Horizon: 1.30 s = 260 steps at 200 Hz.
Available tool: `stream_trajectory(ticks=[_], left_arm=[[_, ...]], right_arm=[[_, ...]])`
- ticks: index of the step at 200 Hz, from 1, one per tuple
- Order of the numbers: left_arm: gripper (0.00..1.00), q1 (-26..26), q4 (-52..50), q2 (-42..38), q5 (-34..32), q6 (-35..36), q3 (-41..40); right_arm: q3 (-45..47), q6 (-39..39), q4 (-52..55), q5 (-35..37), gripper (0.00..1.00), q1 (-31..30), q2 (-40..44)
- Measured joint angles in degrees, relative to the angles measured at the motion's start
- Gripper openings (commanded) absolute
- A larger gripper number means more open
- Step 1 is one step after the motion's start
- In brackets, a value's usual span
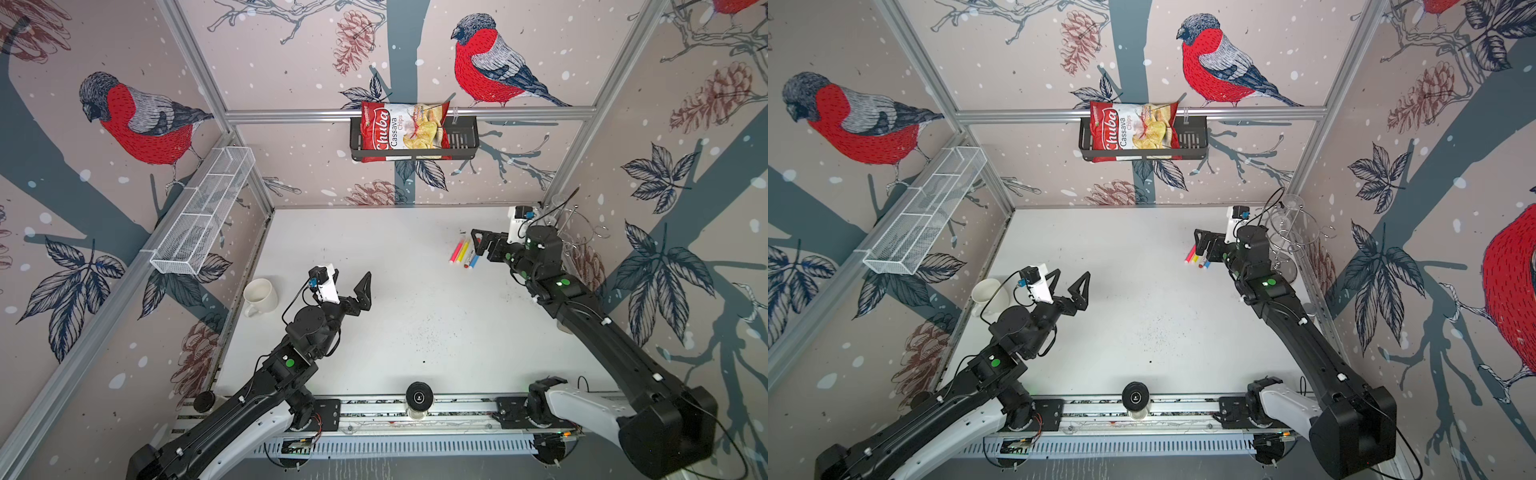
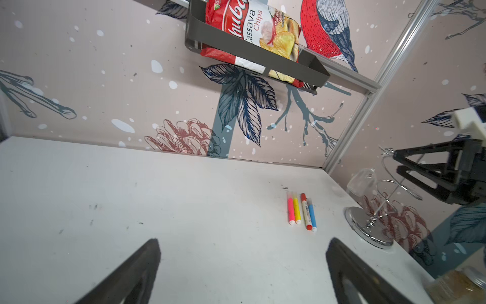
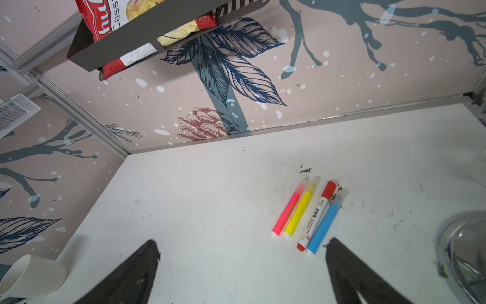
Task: Insert pens into pen caps
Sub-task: Reset both arms
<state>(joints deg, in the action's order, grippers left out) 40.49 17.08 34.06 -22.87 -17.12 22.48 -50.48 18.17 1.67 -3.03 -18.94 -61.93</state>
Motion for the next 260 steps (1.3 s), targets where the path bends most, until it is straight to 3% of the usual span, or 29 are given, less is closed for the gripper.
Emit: stream_trajectory(ticks=[31, 80, 148, 204, 260], left_arm=[[0.98, 0.0, 1.2, -1.8, -7.6, 4.2, -1.5], [0.98, 0.0, 11.1, -5.0, -17.1, 12.3, -11.4], [0.98, 0.0, 18.0, -0.8, -25.8, 20.2, -15.0], [0.97, 0.0, 16.6, 1.9, -31.6, 20.5, -17.3], [0.97, 0.0, 13.5, 2.4, -32.7, 18.5, -21.7]], right_arm=[[7.5, -0.2, -4.0, 4.2, 0.99, 0.0, 5.3], [19.6, -0.4, -11.6, 12.5, 0.99, 0.0, 14.2], [39.3, -3.4, -21.3, 24.1, 0.99, 0.2, 26.9], [50.0, -13.7, -25.3, 20.9, 0.99, -0.2, 37.7], [50.2, -13.7, -23.5, 22.0, 0.99, -0.2, 41.9]])
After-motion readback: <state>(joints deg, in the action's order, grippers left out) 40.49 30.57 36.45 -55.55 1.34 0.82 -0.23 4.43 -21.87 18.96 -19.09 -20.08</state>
